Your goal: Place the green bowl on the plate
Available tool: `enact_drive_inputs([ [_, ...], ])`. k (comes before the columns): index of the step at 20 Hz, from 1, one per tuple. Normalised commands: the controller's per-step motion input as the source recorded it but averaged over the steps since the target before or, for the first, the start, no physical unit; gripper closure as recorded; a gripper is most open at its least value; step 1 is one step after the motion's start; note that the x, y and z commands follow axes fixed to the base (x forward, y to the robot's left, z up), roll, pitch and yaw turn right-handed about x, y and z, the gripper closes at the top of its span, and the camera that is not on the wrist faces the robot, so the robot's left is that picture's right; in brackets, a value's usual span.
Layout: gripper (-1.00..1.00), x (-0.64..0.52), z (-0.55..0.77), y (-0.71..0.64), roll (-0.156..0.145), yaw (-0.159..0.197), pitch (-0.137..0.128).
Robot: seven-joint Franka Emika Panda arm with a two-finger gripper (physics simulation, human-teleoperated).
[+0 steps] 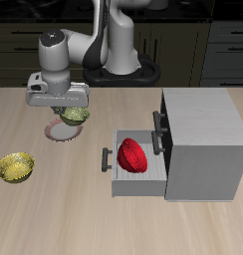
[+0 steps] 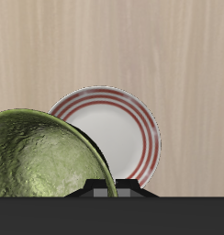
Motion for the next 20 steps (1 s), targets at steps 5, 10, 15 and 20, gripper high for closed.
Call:
enact_drive_inputs([
  [5, 1.00, 0.04, 0.03, -0.06, -0.018, -0.004, -0.002],
  [10, 1.00, 0.07, -0.01, -0.03, -0.015, -0.002, 0.004],
  [15, 1.00, 0.13, 0.10, 0.03, -0.010, -0.003, -0.012],
  [20, 1.00, 0.06, 0.08, 0.02, -0.002, -0.008, -0.007],
])
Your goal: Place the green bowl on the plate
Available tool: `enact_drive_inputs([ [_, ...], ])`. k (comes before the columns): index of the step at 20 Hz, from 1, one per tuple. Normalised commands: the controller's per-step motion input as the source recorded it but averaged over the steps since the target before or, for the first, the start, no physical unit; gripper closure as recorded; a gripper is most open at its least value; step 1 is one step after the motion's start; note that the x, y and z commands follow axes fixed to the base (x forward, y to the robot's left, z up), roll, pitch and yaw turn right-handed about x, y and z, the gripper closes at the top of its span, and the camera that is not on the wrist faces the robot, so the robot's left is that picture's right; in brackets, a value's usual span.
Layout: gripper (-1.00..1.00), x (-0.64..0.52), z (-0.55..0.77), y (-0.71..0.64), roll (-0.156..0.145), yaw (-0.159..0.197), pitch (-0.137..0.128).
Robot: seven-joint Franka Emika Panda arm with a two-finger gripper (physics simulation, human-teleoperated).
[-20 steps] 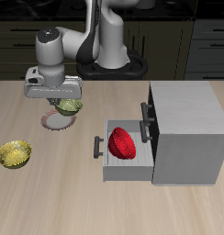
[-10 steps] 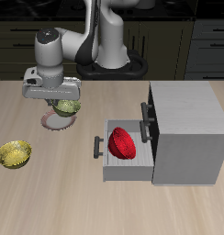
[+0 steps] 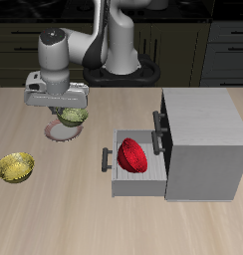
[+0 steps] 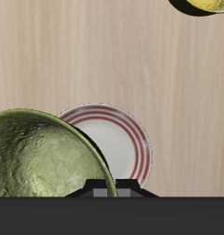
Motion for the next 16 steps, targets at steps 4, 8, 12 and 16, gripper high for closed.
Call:
enact_drive_inputs([
  [4, 1.00, -0.01, -0.03, -0.08, -0.018, 0.003, 0.005],
  [8, 1.00, 0.01, -0.09, -0.12, -0.023, -0.003, 0.012],
  [12, 1.00, 0.04, -0.12, -0.07, -0.026, 0.003, 0.014],
  [16, 1.00, 0.02, -0.02, -0.03, -0.005, -0.010, 0.000],
])
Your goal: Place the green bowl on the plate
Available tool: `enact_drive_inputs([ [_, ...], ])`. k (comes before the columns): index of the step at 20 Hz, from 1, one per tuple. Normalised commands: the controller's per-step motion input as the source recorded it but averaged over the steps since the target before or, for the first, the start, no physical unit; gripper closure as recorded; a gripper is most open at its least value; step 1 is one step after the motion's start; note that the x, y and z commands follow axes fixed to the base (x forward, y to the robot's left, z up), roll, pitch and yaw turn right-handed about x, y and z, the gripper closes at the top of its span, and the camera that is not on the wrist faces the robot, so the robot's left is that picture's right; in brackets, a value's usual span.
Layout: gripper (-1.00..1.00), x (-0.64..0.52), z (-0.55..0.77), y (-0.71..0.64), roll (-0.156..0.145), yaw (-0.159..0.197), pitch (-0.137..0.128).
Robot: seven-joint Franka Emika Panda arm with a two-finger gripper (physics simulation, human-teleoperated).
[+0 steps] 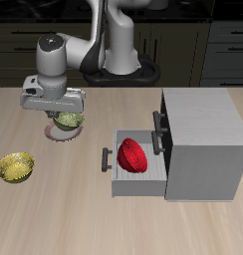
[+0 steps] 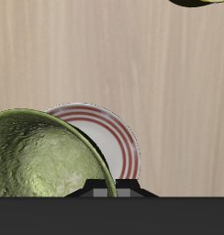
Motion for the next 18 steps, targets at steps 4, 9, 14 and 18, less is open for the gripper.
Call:
enact_drive_inputs([
  [4, 1.00, -0.03, -0.07, -0.10, -0.066, 0.011, 0.017],
  [9, -1.00, -0.01, -0.08, -0.07, -0.028, 0.017, 0.023],
  [14, -1.00, -0.02, -0.03, -0.02, -0.010, 0.000, 0.007],
  [18, -1.00, 0.00, -0.01, -0.02, 0.007, -0.001, 0.002],
])
